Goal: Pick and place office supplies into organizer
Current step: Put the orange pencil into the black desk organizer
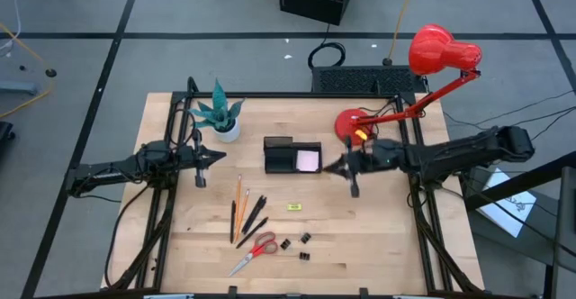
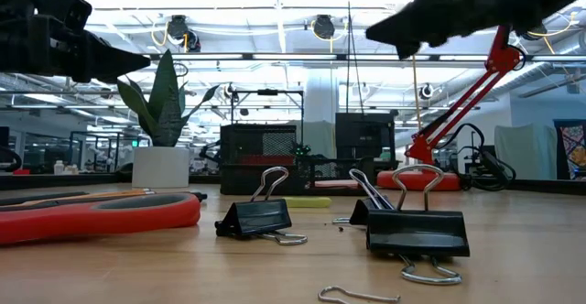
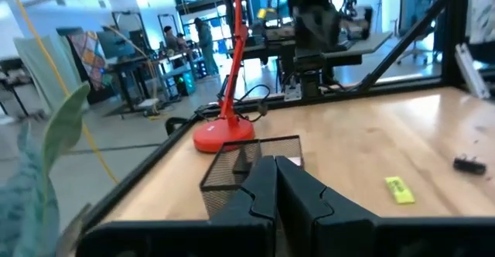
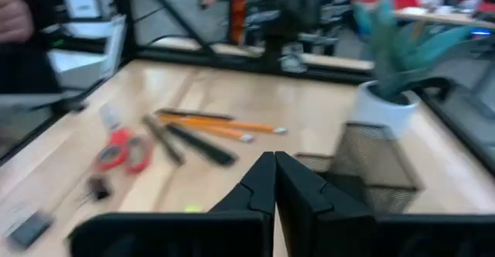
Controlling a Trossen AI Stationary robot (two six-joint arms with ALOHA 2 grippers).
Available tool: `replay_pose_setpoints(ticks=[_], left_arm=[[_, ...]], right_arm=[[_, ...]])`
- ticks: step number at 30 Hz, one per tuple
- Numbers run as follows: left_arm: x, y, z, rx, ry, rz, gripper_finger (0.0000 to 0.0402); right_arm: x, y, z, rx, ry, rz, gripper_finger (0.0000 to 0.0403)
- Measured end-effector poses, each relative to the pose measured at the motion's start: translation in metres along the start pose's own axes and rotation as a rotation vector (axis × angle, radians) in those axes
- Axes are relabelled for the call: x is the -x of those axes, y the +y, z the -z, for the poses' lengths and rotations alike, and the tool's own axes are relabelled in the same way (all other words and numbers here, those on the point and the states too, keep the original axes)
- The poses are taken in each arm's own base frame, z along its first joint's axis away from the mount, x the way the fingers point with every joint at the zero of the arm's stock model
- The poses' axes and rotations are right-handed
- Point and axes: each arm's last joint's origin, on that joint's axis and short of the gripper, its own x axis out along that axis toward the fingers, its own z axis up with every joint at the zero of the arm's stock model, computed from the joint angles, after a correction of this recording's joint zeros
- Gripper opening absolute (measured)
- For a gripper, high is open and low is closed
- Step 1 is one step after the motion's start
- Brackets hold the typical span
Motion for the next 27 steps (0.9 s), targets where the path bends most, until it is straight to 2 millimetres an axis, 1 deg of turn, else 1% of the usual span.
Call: replay_pose_setpoints(ticks=[3, 5, 9, 12, 15, 18, 19, 23, 27], left_arm=[[0.0, 0.0, 0.0, 0.02, 0.0, 0.001, 0.0008], [0.0, 0.0, 0.0, 0.034, 0.0, 0.002, 0.0008], [0.0, -0.002, 0.0, 0.134, -0.001, 0.036, 0.0008], [-0.001, -0.005, 0.001, 0.208, 0.019, 0.084, 0.0008], [-0.003, -0.009, 0.004, 0.271, 0.064, 0.114, 0.0008], [-0.007, -0.013, 0.009, 0.347, 0.137, 0.092, 0.0008], [-0.008, -0.014, 0.011, 0.377, 0.159, 0.08, 0.0008], [-0.014, -0.019, 0.019, 0.507, 0.253, 0.026, 0.0008], [-0.021, -0.023, 0.017, 0.594, 0.325, -0.022, 0.0008]], right_arm=[[0.003, 0.011, 0.016, 0.035, -0.011, -0.049, 0.0001], [0.006, 0.016, 0.028, 0.042, -0.051, -0.1, 0.0001], [0.021, 0.025, 0.057, -0.056, -0.17, -0.156, 0.0001], [0.037, 0.029, 0.079, -0.101, -0.211, -0.17, 0.0001], [0.042, 0.028, 0.073, -0.13, -0.316, -0.149, 0.0001], [0.041, 0.028, 0.075, -0.138, -0.289, -0.127, 0.0001], [0.04, 0.028, 0.078, -0.13, -0.257, -0.125, 0.0001], [0.04, 0.028, 0.076, -0.113, -0.278, -0.123, 0.0], [0.04, 0.028, 0.076, -0.085, -0.281, -0.118, 0.0]])
